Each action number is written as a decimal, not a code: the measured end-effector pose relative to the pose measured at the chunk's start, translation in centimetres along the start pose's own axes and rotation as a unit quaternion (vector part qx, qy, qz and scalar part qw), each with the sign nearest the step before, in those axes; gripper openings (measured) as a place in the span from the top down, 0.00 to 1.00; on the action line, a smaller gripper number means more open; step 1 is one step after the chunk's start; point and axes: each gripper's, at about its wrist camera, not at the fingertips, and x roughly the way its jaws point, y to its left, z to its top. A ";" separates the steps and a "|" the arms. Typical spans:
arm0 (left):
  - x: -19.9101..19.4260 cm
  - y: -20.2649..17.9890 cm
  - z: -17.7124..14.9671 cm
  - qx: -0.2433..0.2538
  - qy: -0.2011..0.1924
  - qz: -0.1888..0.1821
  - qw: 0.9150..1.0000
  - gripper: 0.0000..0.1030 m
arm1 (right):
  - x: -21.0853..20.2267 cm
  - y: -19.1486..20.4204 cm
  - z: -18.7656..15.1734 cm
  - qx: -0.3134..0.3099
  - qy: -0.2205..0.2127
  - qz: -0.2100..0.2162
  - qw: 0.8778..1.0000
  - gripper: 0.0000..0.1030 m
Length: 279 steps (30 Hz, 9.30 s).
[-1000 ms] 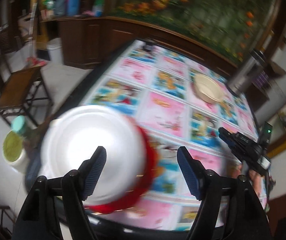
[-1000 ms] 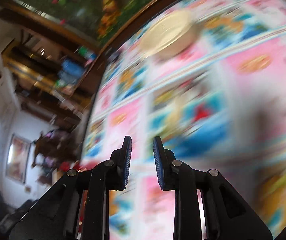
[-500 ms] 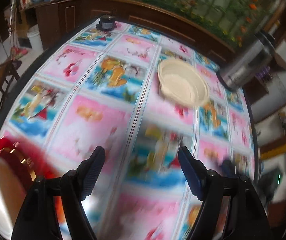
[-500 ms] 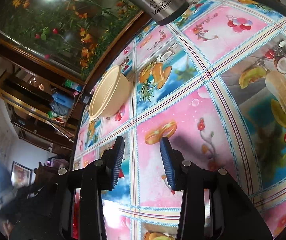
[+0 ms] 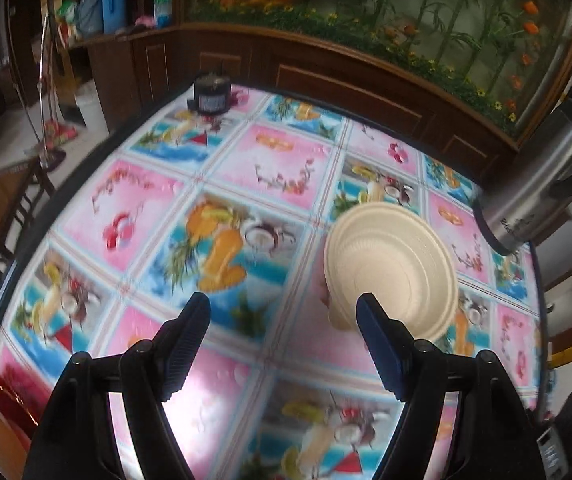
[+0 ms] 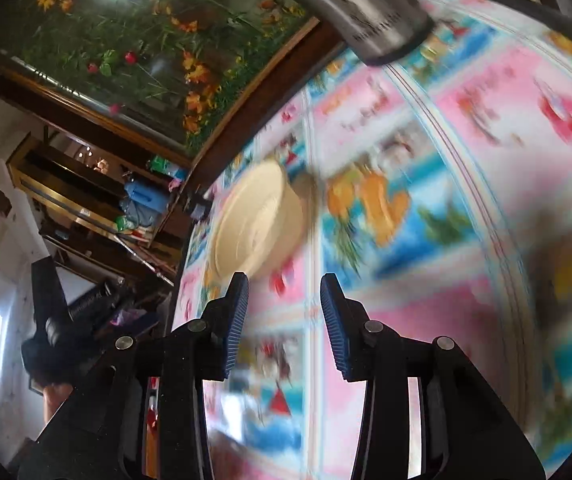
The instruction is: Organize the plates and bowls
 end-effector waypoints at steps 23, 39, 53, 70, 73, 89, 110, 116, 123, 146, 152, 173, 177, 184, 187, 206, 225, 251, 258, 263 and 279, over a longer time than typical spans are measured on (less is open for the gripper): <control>0.8 -0.9 -2.2 0.008 -0.101 -0.006 0.995 0.27 | 2.7 -1.2 0.2 0.039 -0.051 -0.010 0.998 0.59; 1.4 -1.1 -2.8 0.026 -0.102 -0.002 0.994 0.27 | 3.1 -1.6 -0.1 0.036 -0.038 -0.021 0.998 0.59; 2.2 -0.6 -2.8 0.024 -0.096 0.004 0.995 0.27 | 3.8 -1.8 -0.1 0.030 -0.035 -0.033 0.998 0.59; 4.4 -0.1 -3.4 0.021 -0.081 0.019 0.996 0.27 | 4.6 -1.9 -0.4 0.014 -0.032 -0.041 0.999 0.59; 4.4 -0.1 -3.5 0.021 -0.085 0.019 0.996 0.26 | 4.7 -1.8 -0.5 0.013 -0.032 -0.042 0.999 0.59; 4.6 0.5 -3.1 0.005 -0.075 -0.002 0.997 0.26 | 4.8 -1.7 -0.5 0.011 -0.030 -0.041 0.999 0.59; 6.5 1.0 -0.3 -0.084 -0.017 -0.033 0.996 0.26 | 5.0 -1.6 -0.2 0.017 -0.037 -0.025 0.999 0.59; 7.3 0.7 -0.3 -0.081 0.001 -0.034 0.996 0.25 | 4.8 -1.9 -0.2 0.018 -0.039 -0.022 0.999 0.59; 6.5 2.0 0.2 -0.098 -0.006 -0.037 0.994 0.25 | 4.4 -2.3 -0.2 0.023 -0.042 -0.019 0.999 0.59; 8.8 2.1 -0.1 -0.141 0.028 -0.161 0.976 0.25 | 2.9 -3.7 0.0 0.061 -0.080 0.021 0.995 0.53; 7.2 0.9 0.0 -0.131 -0.013 -0.208 0.969 0.25 | 2.6 -4.0 0.0 0.071 -0.087 0.027 0.993 0.51; 9.7 -4.0 -0.4 -0.047 0.029 -0.156 0.986 0.31 | 2.8 -3.9 0.2 0.068 -0.083 0.018 0.994 0.51; 9.6 -3.8 -0.6 -0.040 0.041 -0.147 0.987 0.42 | 2.8 -3.9 0.2 0.069 -0.083 0.019 0.994 0.51; 9.4 -3.8 -0.8 -0.026 0.062 -0.145 0.987 0.73 | 2.0 -4.5 0.3 0.082 -0.104 0.032 0.991 0.44; 8.7 -4.6 -1.0 -0.002 0.056 -0.140 0.989 0.76 | 1.6 -4.5 0.4 0.081 -0.115 0.035 0.989 0.41; 8.1 -7.5 -2.7 0.084 0.086 -0.141 0.983 0.78 | 0.8 -4.1 0.6 0.056 -0.151 -0.066 0.985 0.43; 7.2 -8.5 -3.4 0.113 0.072 -0.113 0.985 0.76 | 1.0 -4.4 0.4 0.058 -0.128 -0.093 0.986 0.73; 3.0 -5.2 -10.8 0.112 0.111 -0.127 0.979 0.74 | -3.3 -5.5 -5.4 0.136 -0.015 -0.045 0.990 0.84; 2.4 -5.5 -11.8 0.149 0.082 -0.108 0.980 0.74 | -4.4 -4.2 -5.9 0.099 -0.022 -0.064 0.993 0.81; 2.1 -5.6 -12.1 0.163 0.066 -0.097 0.980 0.75 | -5.3 -4.6 -5.1 0.098 -0.042 -0.076 0.991 0.60; 1.9 -5.4 -12.1 0.170 0.047 -0.077 0.981 0.77 | -4.0 -1.2 -5.6 -0.024 -0.006 -0.173 0.985 0.60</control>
